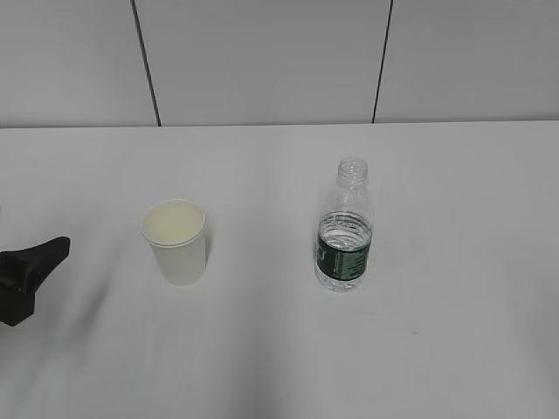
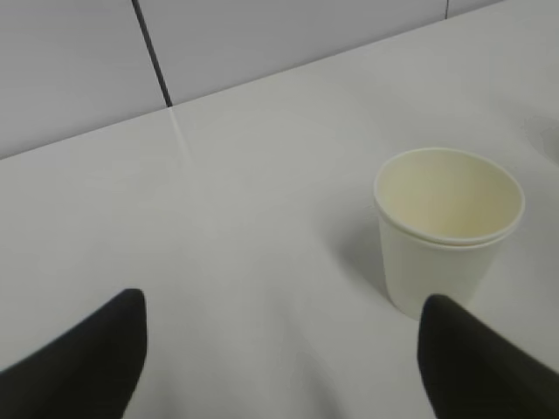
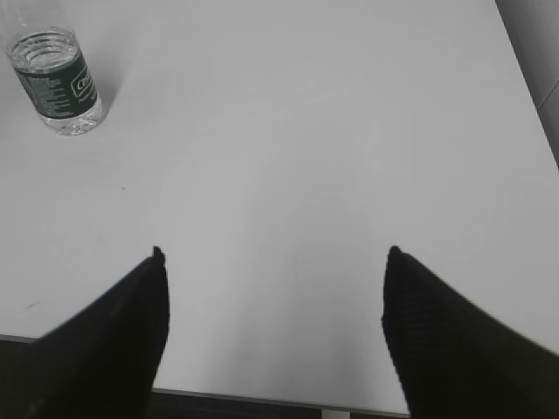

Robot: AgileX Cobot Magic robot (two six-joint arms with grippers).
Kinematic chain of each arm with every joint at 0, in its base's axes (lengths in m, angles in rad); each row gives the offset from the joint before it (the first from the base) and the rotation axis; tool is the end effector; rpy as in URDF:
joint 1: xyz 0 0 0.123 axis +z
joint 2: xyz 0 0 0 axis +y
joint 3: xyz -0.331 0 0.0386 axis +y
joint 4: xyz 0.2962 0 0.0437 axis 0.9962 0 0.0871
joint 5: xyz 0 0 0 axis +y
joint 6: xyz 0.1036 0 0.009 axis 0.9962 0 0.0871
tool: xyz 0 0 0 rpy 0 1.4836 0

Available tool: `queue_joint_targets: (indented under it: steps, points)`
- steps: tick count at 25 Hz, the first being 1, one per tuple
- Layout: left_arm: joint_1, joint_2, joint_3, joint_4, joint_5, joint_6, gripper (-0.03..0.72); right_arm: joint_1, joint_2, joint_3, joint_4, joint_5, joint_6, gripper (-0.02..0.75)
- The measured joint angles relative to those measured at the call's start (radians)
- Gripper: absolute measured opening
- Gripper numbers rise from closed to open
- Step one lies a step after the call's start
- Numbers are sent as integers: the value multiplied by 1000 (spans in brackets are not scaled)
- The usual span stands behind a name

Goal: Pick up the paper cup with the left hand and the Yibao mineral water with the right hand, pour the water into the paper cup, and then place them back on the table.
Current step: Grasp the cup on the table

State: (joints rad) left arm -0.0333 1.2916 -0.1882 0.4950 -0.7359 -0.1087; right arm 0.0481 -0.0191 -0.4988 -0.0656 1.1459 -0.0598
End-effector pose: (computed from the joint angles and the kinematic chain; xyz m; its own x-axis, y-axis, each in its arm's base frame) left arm 0.2099 -0.0402 0.1738 -0.2350 0.2625 -0.9359 0.4098 0.8998 0.1495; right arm -0.0066 -0.0065 0.2865 -0.5119 -0.1113 -0.8518 -0.0414 0.9936 -0.1050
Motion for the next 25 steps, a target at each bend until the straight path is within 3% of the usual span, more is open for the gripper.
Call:
queue_joint_targets:
  steps: [6, 16, 22, 25]
  points:
    - [10, 53, -19, 60, -39, -33, 577, 0, 0, 0, 0, 0, 0, 592]
    - [103, 183, -20, 239, -205, -103, 573, 0, 0, 0, 0, 0, 0, 592]
    - [107, 183, -20, 202, -233, -125, 539, 0, 0, 0, 0, 0, 0, 592]
    - [108, 183, -20, 248, -233, -139, 529, 0, 0, 0, 0, 0, 0, 592]
